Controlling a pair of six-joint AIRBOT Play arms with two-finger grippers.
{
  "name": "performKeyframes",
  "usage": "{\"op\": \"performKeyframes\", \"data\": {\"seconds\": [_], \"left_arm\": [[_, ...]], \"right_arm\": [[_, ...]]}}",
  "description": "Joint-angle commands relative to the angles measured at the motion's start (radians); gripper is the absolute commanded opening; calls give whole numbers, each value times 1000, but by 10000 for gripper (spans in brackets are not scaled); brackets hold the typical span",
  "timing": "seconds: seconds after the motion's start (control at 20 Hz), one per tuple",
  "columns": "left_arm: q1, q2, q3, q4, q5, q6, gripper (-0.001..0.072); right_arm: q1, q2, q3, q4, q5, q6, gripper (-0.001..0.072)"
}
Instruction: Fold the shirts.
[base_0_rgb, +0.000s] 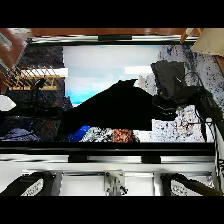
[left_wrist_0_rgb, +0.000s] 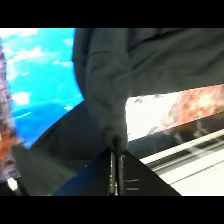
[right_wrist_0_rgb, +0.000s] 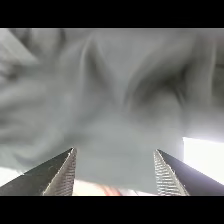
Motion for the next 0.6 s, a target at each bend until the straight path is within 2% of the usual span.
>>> {"op": "performKeyframes", "data": {"seconds": [0.0,0.1,0.3,0.55], "left_arm": [[-24,6,-20,-53,66,-7,34],[-24,6,-20,-53,88,-7,34],[-24,6,-20,-53,92,-7,34],[-24,6,-20,-53,93,-7,34]], "right_arm": [[-80,17,20,-121,-285,-71,593],[-121,29,-8,-153,-350,-76,593],[-126,-3,-148,31,-207,-101,593],[-121,-126,-180,123,-182,-128,593]]}}
